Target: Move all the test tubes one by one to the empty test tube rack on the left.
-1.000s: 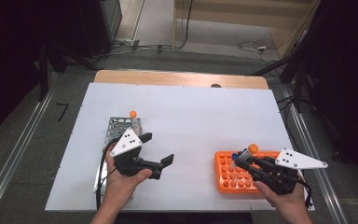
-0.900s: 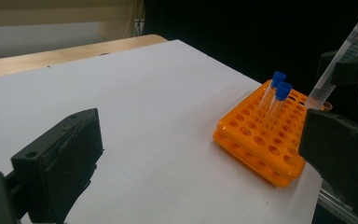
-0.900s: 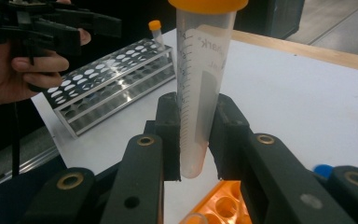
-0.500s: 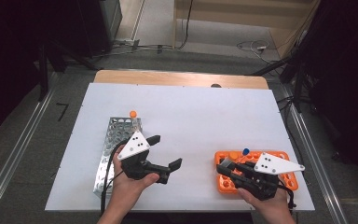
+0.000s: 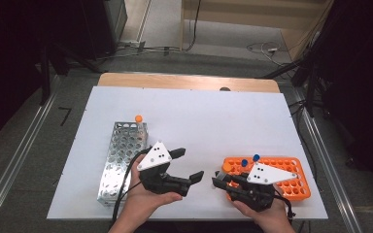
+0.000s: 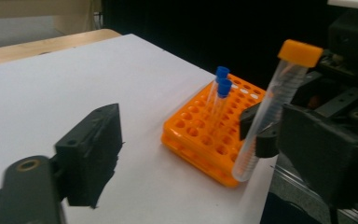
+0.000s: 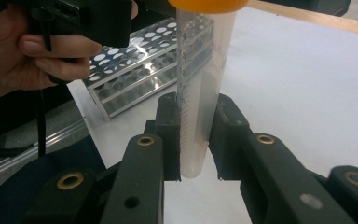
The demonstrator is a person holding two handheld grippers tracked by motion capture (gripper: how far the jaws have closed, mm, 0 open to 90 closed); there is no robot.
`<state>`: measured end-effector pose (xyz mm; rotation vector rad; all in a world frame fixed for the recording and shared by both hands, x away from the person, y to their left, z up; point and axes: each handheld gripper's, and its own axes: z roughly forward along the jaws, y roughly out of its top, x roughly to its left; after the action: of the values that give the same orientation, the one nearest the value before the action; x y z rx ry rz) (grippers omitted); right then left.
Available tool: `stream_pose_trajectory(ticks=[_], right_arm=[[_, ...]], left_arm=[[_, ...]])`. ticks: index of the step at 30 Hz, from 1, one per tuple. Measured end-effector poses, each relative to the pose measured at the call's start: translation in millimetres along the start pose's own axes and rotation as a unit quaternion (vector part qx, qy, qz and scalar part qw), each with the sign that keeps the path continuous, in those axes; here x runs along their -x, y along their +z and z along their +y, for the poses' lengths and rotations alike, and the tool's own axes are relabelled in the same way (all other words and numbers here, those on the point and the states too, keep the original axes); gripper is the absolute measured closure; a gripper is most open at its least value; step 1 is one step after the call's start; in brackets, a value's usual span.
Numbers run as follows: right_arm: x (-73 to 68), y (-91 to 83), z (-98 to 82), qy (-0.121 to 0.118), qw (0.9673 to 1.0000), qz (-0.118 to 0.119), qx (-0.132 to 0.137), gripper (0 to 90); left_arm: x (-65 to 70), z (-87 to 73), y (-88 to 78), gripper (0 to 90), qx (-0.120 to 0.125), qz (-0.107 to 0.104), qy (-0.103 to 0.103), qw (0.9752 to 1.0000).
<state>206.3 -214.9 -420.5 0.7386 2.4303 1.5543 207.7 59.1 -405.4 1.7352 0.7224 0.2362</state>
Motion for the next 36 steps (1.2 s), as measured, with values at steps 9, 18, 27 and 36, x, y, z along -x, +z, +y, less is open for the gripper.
stream_pose_trajectory(ticks=[9, 18, 27, 36], right_arm=[[-2.9, 12.9, -4.1, -0.002, 0.9998, 0.004, -0.019, 72.3], [-10.8, 21.1, -4.5, -0.012, 0.9993, 0.017, -0.030, 72.3], [-13.2, 23.9, -5.7, -0.017, 0.9989, 0.027, -0.034, 72.3], [-12.7, 23.6, -5.8, -0.017, 0.9989, 0.027, -0.033, 72.1]], left_arm=[[11.5, 1.2, 6.8, 32.9, 0.004, -0.048, 0.015, 0.9987], [22.4, -0.6, 17.0, 54.1, -0.004, -0.073, 0.039, 0.9966], [26.0, -0.4, 21.4, 67.2, -0.001, -0.073, 0.044, 0.9964], [26.4, 0.9, 20.5, 70.2, -0.002, -0.065, 0.049, 0.9967]])
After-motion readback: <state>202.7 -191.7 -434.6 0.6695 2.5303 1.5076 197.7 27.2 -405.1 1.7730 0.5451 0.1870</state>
